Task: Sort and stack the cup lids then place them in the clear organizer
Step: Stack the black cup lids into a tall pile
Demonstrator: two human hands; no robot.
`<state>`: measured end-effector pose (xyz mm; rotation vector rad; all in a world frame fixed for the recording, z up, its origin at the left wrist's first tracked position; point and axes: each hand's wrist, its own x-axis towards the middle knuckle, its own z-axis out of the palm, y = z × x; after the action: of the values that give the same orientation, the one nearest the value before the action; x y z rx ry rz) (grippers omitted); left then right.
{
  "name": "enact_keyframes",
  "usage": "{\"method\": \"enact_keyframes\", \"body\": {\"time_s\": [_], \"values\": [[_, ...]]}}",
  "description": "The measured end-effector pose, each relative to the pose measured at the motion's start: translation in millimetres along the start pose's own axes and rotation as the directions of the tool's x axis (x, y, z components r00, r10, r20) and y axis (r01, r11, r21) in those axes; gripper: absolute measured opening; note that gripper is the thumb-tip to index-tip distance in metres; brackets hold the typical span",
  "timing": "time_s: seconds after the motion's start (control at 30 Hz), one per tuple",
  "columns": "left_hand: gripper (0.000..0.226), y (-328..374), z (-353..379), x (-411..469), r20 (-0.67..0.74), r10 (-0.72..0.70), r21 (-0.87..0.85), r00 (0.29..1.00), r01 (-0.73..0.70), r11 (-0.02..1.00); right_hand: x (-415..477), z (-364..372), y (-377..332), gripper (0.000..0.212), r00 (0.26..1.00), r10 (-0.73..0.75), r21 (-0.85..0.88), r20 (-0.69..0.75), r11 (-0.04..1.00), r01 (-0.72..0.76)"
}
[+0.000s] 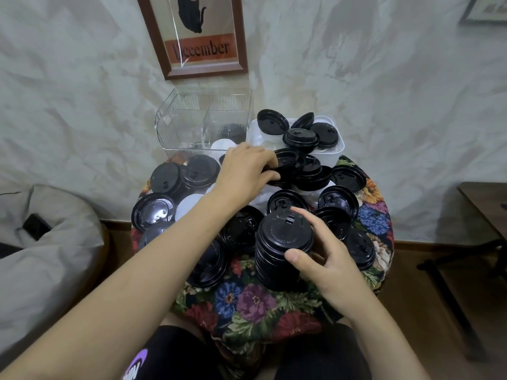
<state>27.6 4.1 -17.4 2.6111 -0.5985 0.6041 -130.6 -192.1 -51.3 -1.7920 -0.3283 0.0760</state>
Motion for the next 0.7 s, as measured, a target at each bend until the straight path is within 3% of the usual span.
{"method": "enact_keyframes", "body": {"time_s": [0.27, 0.4, 0.5, 0.6, 0.7], "values": [[0.017, -2, -16, -18, -0.020, -0.102, -0.231, 0.995, 0.094, 0.968, -1, 1, -2, 0.074, 1.000, -0.017, -0.012, -0.013, 1.000, 0.017], [0.010, 3, -25, -28, 0.028, -0.271, -0.443, 0.962, 0.255, 0.860, -2, 2, -2, 0.072, 1.000, -0.018, -0.002, -0.007, 1.000, 0.018], [0.008, 16, -43, -39, 0.042, -0.328, -0.686, 0.944, 0.266, 0.678, -1, 2, -1, 0.073, 1.000, -0.019, 0.005, -0.005, 1.000, 0.019], [0.003, 35, -64, -59, 0.147, -0.393, -0.901, 0.908, 0.287, 0.326, -1, 2, -1, 0.073, 1.000, -0.015, 0.009, -0.007, 1.000, 0.015], [0.019, 45, -71, -79, 0.324, -0.396, -0.925, 0.859, 0.376, 0.057, -2, 2, -1, 0.071, 1.000, -0.019, 0.001, -0.018, 1.000, 0.019]]}}
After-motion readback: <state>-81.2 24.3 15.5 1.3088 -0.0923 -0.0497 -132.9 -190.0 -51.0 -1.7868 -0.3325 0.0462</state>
